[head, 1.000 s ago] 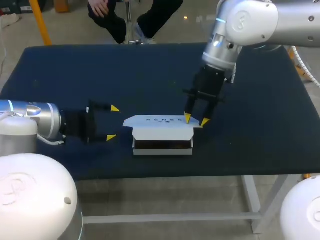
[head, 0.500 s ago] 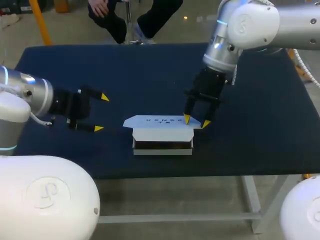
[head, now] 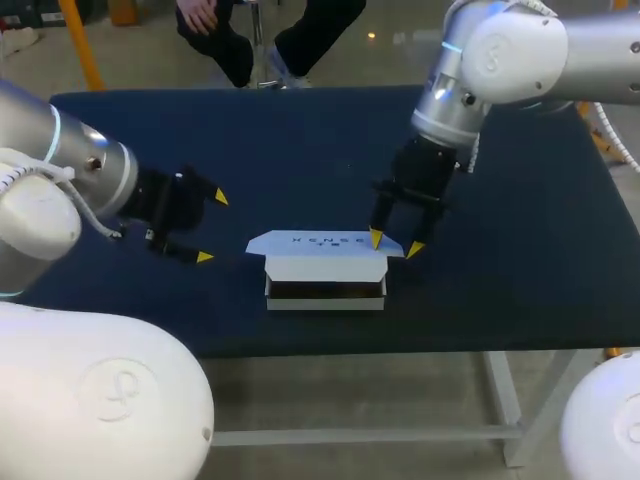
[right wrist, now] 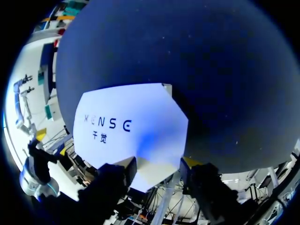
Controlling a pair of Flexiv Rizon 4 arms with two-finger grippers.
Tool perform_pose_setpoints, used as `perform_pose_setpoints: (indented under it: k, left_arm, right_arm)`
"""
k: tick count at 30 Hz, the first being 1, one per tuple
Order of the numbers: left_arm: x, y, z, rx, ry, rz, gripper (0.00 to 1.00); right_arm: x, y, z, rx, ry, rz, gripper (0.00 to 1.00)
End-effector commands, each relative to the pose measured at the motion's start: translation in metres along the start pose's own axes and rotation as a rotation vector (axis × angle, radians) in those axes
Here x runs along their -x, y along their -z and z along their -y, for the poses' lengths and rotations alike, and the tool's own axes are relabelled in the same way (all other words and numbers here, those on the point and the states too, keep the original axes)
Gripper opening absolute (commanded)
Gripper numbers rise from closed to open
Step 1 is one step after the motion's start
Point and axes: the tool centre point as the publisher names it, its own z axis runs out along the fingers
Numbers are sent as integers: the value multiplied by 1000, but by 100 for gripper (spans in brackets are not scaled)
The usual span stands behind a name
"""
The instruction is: Assemble the packaging by folding the flat box into shape, placing the metal phone stand inside, and closing the box properly
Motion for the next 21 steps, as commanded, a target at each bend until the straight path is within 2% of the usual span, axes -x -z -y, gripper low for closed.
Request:
perform_pose_setpoints:
  k: [1, 2, 4, 9, 16, 18, 21]
  left_arm:
    - [10, -6, 5, -28, 103, -27, 100]
    - [10, -6, 6, -36, 104, -28, 100]
    - [15, -7, 7, -42, 204, -56, 100]
    - [19, -10, 11, -57, 277, -112, 100]
    - [31, -10, 14, -71, 522, -187, 100]
    - [30, -9, 20, -42, 525, -173, 100]
    - [30, -9, 20, -42, 525, -173, 100]
  right_arm:
    - [1, -3, 2, 8, -1, -4, 65]
    - [1, -3, 2, 7, -1, -5, 64]
    - [1, -3, 2, 7, 0, -5, 63]
    - [2, -3, 1, 7, 0, -5, 62]
    - [4, -5, 0, 5, -4, -6, 62]
    - [4, -5, 0, 5, -5, -8, 61]
    - [4, -7, 0, 3, -5, -10, 62]
